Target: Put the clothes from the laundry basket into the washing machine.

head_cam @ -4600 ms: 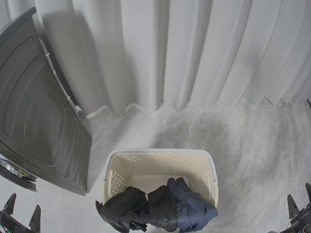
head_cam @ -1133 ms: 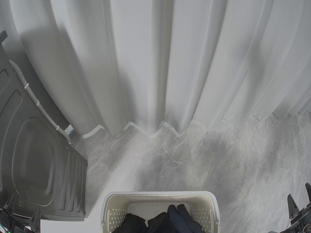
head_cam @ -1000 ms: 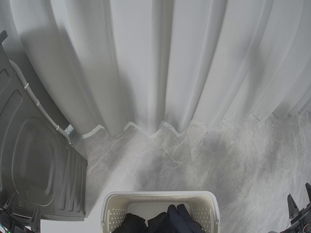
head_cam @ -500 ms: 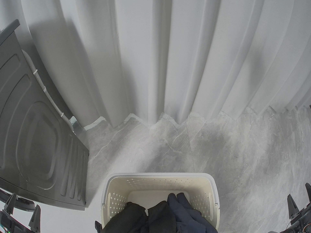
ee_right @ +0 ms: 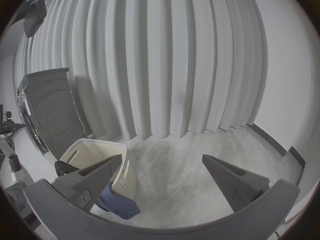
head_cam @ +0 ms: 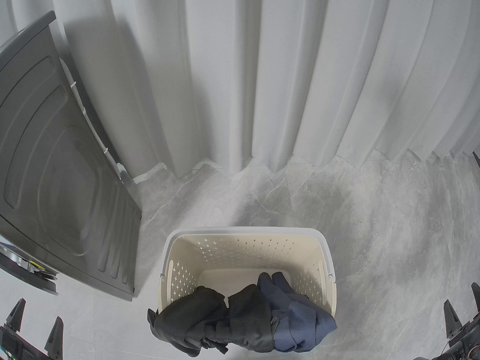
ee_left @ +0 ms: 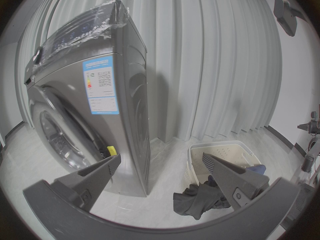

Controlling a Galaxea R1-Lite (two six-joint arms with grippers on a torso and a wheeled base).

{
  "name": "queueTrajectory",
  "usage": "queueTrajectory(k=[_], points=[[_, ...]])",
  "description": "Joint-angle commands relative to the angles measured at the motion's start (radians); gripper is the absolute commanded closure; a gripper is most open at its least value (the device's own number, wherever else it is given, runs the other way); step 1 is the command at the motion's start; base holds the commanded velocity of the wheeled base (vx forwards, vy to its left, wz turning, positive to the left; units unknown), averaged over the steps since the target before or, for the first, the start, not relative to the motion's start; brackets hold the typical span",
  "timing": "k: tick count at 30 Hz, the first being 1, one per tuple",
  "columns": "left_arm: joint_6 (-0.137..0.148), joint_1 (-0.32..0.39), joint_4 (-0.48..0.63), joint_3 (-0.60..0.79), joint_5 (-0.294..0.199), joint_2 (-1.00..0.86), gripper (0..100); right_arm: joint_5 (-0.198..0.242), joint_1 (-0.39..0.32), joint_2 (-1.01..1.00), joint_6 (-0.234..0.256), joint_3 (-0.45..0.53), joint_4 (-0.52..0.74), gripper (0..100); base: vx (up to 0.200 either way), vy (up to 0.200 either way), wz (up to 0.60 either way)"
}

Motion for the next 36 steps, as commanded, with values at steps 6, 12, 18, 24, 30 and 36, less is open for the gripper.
queueTrajectory(k=[6, 12, 18, 24, 30, 36], points=[[0.0, 0.0, 0.0, 0.018, 0.001, -0.013, 0, 0.001, 0.001, -0.004, 0.0, 0.018, 0.0, 0, -0.2, 0.0, 0.0], [0.0, 0.0, 0.0, 0.018, 0.001, -0.013, 0, 0.001, 0.0, -0.004, 0.0, 0.018, 0.0, 0, -0.2, 0.0, 0.0], [0.0, 0.0, 0.0, 0.018, 0.001, -0.013, 0, 0.001, 0.0, -0.004, 0.0, 0.018, 0.0, 0, -0.167, 0.0, 0.0], [0.0, 0.0, -0.002, 0.018, 0.001, -0.013, 0, 0.001, 0.001, -0.004, 0.0, 0.018, 0.0, 0, 0.0, 0.0, 0.0], [0.0, -0.002, 0.0, 0.018, -0.001, -0.013, 0, 0.001, 0.0, -0.004, 0.0, 0.018, 0.0, 0, 0.0, 0.033, 0.0], [0.0, -0.002, 0.0, 0.018, -0.001, -0.013, 0, 0.001, 0.001, -0.004, 0.0, 0.018, 0.0, 0, 0.0, 0.2, 0.0]])
